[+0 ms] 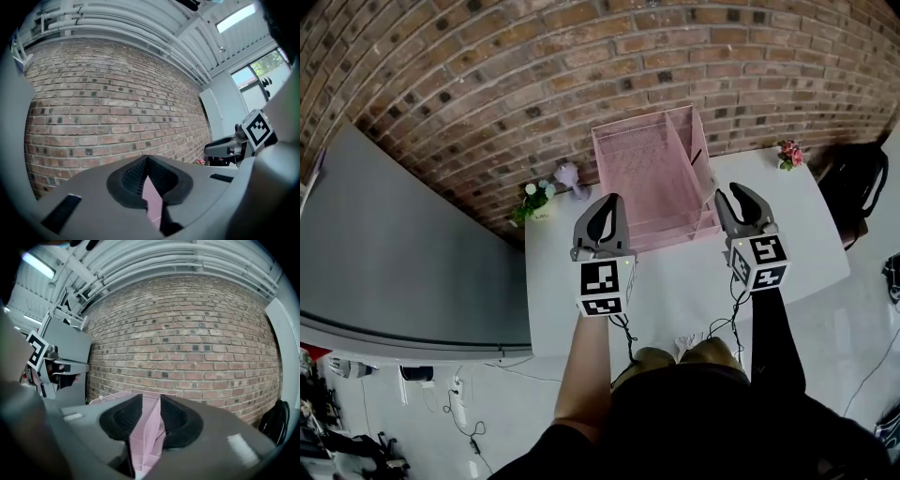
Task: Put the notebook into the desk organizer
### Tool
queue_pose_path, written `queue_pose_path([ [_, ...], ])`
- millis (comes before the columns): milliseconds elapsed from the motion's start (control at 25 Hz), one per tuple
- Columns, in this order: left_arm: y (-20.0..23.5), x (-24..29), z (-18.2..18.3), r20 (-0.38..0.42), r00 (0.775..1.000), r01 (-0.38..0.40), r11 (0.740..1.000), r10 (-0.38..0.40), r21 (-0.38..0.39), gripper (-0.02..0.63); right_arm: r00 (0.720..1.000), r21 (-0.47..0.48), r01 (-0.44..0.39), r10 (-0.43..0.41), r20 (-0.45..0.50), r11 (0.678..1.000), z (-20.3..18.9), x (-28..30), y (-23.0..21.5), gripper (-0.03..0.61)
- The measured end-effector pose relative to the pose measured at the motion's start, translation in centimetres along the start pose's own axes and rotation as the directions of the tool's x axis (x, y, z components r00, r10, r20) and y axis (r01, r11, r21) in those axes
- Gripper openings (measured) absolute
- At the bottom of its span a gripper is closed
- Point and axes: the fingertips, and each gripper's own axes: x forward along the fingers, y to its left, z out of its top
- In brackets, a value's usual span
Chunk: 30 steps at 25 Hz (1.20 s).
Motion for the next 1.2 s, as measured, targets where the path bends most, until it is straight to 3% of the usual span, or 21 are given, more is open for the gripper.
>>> queue_pose_path([
  [560,0.4,-6.9,0.0,0.023,0.995,0.102,0.994,-0.101,-0.037,0.009,0.999,-0.050,0.042,-0.041,0.034,0.998,0.8,-6.1,7.8,0.110],
  [640,0.1,-7.6,-0.3,0.023,0.994,0.111,0.993,-0.110,-0.033,0.009,0.999,-0.054,0.029,-0.027,0.031,0.998,0.5,-6.7,8.8,0.219],
  [1040,-1.2,-9.5,-0.1,0.032,0.989,0.146,0.989,-0.145,-0.001,0.009,0.999,-0.044,0.031,-0.029,0.046,0.999,0.7,-7.2,10.5,0.216],
  [1160,-1.3,-9.8,0.0,0.041,0.987,0.158,0.987,-0.158,0.011,0.009,0.998,-0.049,0.037,-0.035,0.043,0.998,0.6,-7.2,11.2,0.168],
  [1200,-1.2,-9.9,0.0,0.041,0.986,0.161,0.987,-0.161,0.011,0.009,0.998,-0.052,0.041,-0.039,0.041,0.998,0.5,-7.2,11.4,0.010],
])
